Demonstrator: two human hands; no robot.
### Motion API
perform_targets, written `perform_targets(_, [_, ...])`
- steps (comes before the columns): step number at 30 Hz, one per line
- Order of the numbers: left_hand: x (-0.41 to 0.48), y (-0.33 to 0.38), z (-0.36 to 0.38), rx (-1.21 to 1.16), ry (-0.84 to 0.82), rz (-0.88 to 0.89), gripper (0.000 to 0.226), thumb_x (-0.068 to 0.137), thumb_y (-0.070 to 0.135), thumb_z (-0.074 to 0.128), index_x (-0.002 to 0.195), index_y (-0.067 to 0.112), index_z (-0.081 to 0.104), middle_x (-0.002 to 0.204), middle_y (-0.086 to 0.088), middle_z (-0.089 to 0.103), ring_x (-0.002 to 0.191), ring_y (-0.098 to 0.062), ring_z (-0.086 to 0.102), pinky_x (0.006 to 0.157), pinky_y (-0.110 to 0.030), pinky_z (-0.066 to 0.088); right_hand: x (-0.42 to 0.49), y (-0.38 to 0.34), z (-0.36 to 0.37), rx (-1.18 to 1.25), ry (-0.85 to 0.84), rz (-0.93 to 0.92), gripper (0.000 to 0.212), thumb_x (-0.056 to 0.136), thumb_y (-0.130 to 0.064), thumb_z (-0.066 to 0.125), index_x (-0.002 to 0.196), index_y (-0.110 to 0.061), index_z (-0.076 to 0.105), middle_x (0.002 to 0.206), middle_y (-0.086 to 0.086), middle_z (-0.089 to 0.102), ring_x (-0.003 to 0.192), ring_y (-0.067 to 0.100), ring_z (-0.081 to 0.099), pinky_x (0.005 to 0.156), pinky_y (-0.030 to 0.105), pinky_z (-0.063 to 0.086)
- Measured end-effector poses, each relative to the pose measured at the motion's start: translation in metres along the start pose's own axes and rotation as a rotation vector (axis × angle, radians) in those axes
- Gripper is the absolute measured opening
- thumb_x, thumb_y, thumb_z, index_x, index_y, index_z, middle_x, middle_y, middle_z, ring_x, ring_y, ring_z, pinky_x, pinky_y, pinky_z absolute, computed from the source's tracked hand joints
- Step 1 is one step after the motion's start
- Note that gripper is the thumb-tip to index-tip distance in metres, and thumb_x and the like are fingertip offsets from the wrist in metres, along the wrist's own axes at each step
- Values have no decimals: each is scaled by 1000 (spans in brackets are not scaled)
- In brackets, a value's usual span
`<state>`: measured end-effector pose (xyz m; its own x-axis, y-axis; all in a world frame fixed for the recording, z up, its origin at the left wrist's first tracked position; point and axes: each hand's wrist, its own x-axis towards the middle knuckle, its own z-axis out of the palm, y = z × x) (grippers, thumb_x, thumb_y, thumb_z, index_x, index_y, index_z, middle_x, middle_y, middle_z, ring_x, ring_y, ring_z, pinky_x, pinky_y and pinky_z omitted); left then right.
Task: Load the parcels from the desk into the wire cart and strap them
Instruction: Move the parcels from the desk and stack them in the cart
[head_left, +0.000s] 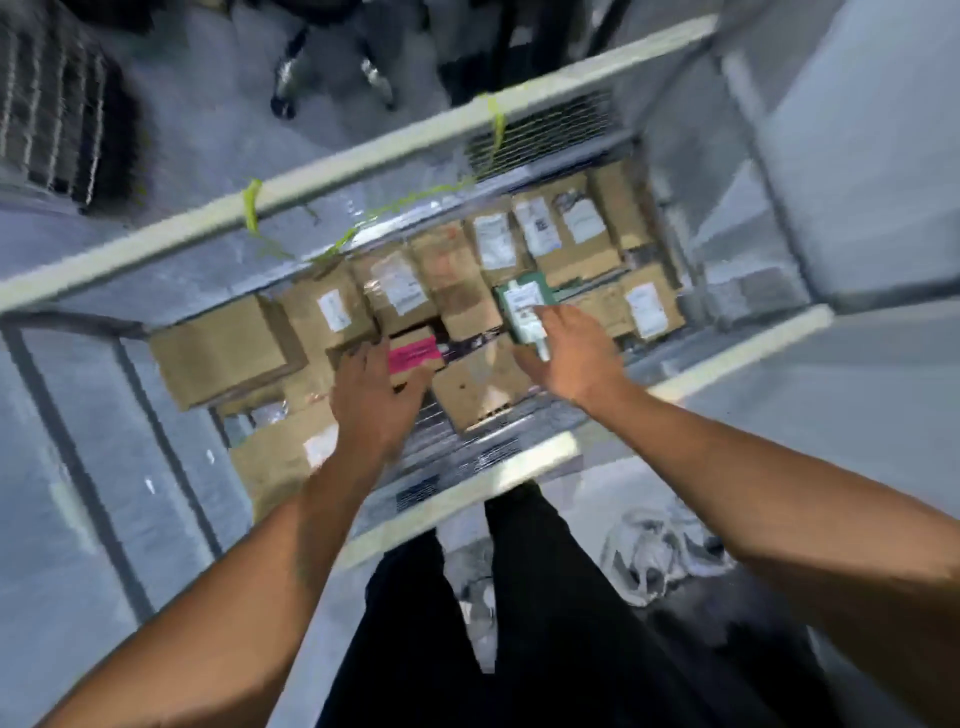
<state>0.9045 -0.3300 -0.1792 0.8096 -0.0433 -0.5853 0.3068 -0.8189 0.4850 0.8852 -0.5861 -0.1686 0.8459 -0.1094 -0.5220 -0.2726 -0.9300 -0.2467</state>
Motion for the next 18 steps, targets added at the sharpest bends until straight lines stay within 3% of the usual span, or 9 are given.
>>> perform_targets(3, [-48,61,-9,20,-82,225,73,97,63,54,154,18,44,154,-12,50,143,-33,44,118,-51,35,-79,-1,-34,169,200,121,65,99,-51,60,148,-10,50,142,16,57,131,34,51,107,43,40])
perform_targets(10, [-166,180,17,238,-291,724,80,97,63,53,157,13,39,163,-16,38,152,-34,30,124,-51,21,-285,44,-30,610,598,691,61,97,-41,66,150,-15,48,147,11,51,141,30,43,118,42,30])
perform_targets(13, [-218,216,62,383,-363,993,88,87,66,45,154,9,45,157,-18,46,148,-35,38,124,-51,23,-377,77,-6,666,695,905,69,99,-45,64,158,-15,40,162,9,41,152,27,32,125,40,21])
perform_targets(18, [-322,258,170,570,-570,1328,80,96,64,56,161,22,35,169,-10,28,157,-35,19,128,-49,8,-524,118,39,796,971,1246,73,98,-49,64,160,-19,38,164,7,38,153,25,32,124,46,24])
